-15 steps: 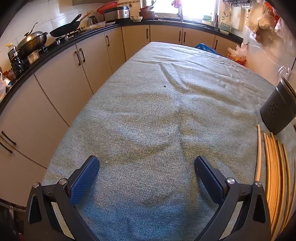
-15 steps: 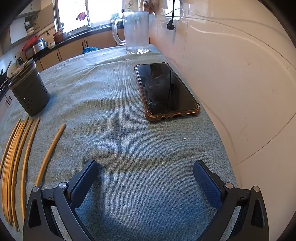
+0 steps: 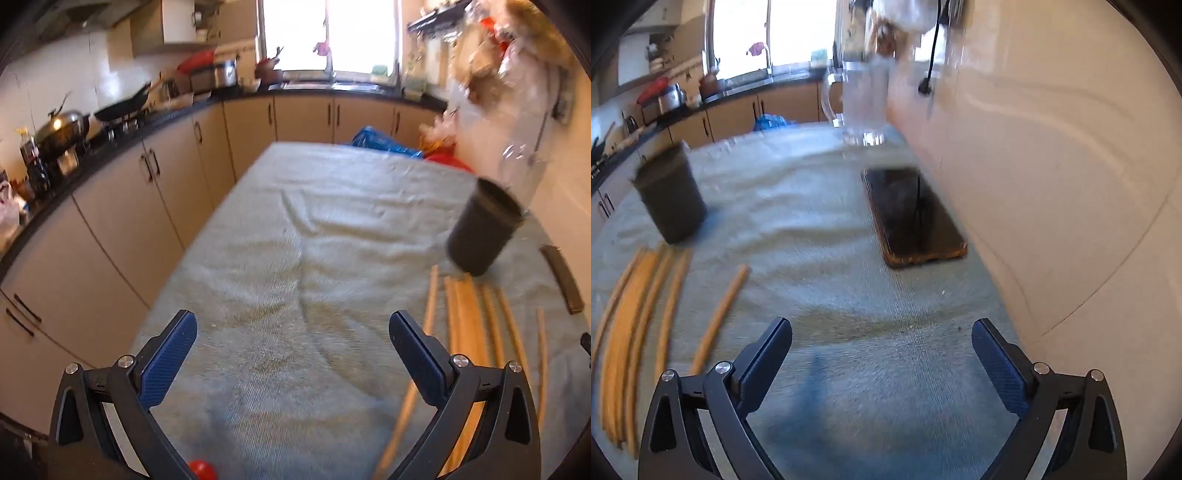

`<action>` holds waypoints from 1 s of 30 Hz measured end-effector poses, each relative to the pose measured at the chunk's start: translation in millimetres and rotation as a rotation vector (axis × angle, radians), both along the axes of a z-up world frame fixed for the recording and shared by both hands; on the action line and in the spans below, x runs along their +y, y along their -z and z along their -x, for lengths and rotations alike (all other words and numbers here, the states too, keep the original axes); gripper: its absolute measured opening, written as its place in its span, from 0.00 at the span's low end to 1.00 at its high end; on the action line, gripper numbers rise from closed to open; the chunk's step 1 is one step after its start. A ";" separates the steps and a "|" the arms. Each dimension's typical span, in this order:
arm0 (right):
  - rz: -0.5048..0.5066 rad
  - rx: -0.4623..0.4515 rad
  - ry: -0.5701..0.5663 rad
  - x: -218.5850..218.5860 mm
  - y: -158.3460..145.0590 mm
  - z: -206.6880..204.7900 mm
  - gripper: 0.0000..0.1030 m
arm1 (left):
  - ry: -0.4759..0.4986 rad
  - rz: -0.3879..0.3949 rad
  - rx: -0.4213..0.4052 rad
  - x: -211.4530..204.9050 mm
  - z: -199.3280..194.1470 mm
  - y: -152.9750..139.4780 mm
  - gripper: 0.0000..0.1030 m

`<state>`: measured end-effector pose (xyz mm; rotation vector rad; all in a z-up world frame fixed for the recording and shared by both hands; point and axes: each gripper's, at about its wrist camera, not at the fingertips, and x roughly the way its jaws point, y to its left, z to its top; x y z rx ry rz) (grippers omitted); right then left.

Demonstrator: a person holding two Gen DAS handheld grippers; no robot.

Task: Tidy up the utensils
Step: 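Move both tools over the loose wooden chopsticks on the towel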

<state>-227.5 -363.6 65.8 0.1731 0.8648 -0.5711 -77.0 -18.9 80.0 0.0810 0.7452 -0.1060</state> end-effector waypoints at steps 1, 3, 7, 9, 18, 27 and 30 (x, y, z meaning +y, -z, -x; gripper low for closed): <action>0.010 -0.013 0.001 4.1 -6.6 4.0 0.96 | 0.003 0.000 -0.009 -4.0 1.7 -6.3 1.00; 0.026 -0.050 0.002 16.0 -21.8 15.6 0.96 | 0.017 0.002 -0.042 -4.0 19.8 -23.0 1.00; 0.040 -0.103 0.005 40.4 -36.6 31.7 0.96 | 0.043 0.006 -0.067 -0.8 42.3 -44.6 1.00; 0.044 -0.134 0.014 52.8 -44.7 42.8 0.96 | 0.056 0.014 -0.079 2.7 57.1 -53.1 1.00; 0.101 -0.187 0.039 93.1 -72.3 61.6 0.97 | 0.081 0.016 -0.118 12.3 96.7 -72.9 1.00; 0.160 -0.211 0.035 117.5 -90.6 82.8 0.97 | 0.100 -0.007 -0.177 10.3 131.3 -86.1 1.00; 0.164 -0.220 0.026 123.6 -94.8 91.0 0.97 | 0.096 -0.017 -0.199 10.7 141.4 -89.8 1.00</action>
